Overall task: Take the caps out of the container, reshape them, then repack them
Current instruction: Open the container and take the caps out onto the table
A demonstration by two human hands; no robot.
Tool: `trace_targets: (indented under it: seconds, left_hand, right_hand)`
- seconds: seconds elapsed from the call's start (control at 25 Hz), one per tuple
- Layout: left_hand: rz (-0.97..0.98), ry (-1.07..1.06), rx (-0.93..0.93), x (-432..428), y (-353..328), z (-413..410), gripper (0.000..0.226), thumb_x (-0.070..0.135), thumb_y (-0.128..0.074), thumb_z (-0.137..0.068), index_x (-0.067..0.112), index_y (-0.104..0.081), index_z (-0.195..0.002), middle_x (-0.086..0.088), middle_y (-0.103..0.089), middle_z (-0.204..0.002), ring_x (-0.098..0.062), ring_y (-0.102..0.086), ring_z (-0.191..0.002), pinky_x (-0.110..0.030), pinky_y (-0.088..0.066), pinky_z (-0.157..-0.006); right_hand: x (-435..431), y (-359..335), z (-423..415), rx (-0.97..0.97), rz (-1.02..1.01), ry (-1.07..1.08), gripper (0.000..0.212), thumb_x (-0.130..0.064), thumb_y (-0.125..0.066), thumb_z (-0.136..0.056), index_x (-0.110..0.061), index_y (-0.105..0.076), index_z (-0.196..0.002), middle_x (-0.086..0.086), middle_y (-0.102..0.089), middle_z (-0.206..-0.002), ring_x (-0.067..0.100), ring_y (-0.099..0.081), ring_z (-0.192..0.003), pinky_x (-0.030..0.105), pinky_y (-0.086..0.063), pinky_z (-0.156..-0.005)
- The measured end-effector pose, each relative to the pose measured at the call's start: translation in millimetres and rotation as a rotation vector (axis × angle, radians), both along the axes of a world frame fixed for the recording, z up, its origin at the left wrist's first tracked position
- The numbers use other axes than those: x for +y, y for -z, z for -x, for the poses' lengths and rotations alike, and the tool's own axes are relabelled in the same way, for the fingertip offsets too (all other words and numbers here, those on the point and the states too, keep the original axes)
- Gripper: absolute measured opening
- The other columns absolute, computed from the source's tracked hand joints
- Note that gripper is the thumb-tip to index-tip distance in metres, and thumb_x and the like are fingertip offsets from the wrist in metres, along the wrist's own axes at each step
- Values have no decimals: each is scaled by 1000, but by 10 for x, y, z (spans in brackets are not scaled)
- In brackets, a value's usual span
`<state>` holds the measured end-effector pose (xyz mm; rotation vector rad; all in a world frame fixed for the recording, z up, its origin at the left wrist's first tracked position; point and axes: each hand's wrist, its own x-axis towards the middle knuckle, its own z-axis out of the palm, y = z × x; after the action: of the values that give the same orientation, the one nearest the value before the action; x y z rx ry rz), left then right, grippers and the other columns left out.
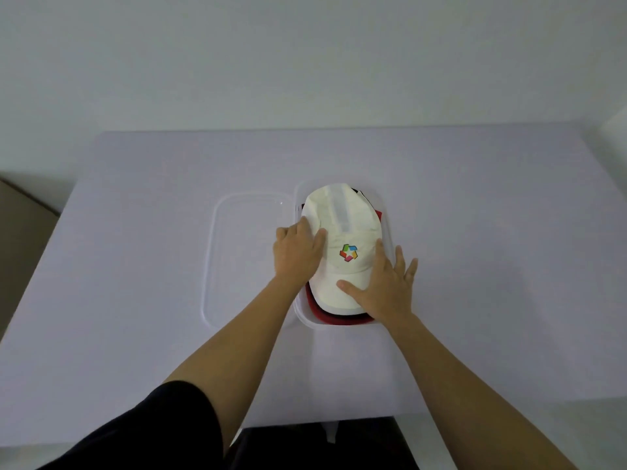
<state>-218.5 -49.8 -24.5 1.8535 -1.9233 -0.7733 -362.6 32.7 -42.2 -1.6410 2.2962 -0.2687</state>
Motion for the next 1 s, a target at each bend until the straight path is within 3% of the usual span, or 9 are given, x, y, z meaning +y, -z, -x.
trace_targets:
  seconds: [0.16, 0.24, 0.32, 0.48, 0.6, 0.84, 1.0]
  left_hand:
    - [-111, -174, -47, -111, 11, 180, 40, 44, -43, -91, 7, -55, -101, -9, -57, -98, -29, -40, -103, -42, -36, -86]
    - [-60, -202, 146, -132, -55, 180, 38, 39, -43, -93, 8, -50, -71, -6, -51, -71, -25, -42, -84, -38, -40, -74]
    - [1, -236, 368, -110, -239, 192, 44, 33, -43, -96, 13, -34, -58, 1, -37, -55, -17, -38, -60, -30, -36, -56]
    - [112, -327, 529, -253, -708, 370, 46, 36, -40, -97, 14, -31, -58, 4, -35, -56, -9, -32, -52, -20, -30, -50]
    - [205, -271, 607, -558, -978, 756, 42, 36, -42, -96, 4, -49, -71, 1, -44, -62, -9, -39, -56, -16, -36, -52]
    - [122, -61, 550, -1166, -835, 1937, 29, 27, -48, -90, 1, -58, -83, 1, -52, -67, -12, -47, -60, -25, -41, -58]
    - [-63, -39, 486, -1450, -290, 2504, 20, 24, -39, -92, 10, -48, -81, 3, -48, -69, -14, -45, -65, -26, -37, -55]
  right_hand:
    - [81, 40, -55, -35, 57, 4, 108, -68, -60, -71, -14, -8, -149, 5, -24, -155, 29, -6, -146, 53, 5, -114]
    - [95, 35, -65, -87, 101, 30, 109, -68, -62, -68, -16, -9, -149, 2, -23, -155, 26, -8, -146, 50, 3, -115]
    - [92, -40, -64, -158, 198, 66, 107, -65, -66, -67, -18, -14, -148, 0, -27, -154, 22, -15, -144, 49, -2, -117]
    - [-21, -332, 26, -411, 533, 118, 96, -56, -70, -65, -24, -23, -143, -2, -36, -147, 17, -31, -134, 41, -29, -111]
    - [-283, -531, 339, -527, 635, 166, 93, -52, -71, -67, -28, -25, -143, -6, -28, -151, 11, -28, -136, 30, -29, -109]
    - [-780, -361, 1373, -570, 597, 323, 90, -46, -70, -69, -25, -26, -144, -5, -35, -147, 14, -29, -133, 25, -24, -106]
    - [-1071, 71, 1992, -560, 464, 307, 86, -48, -69, -70, -21, -30, -142, -2, -39, -146, 21, -36, -133, 36, -32, -109]
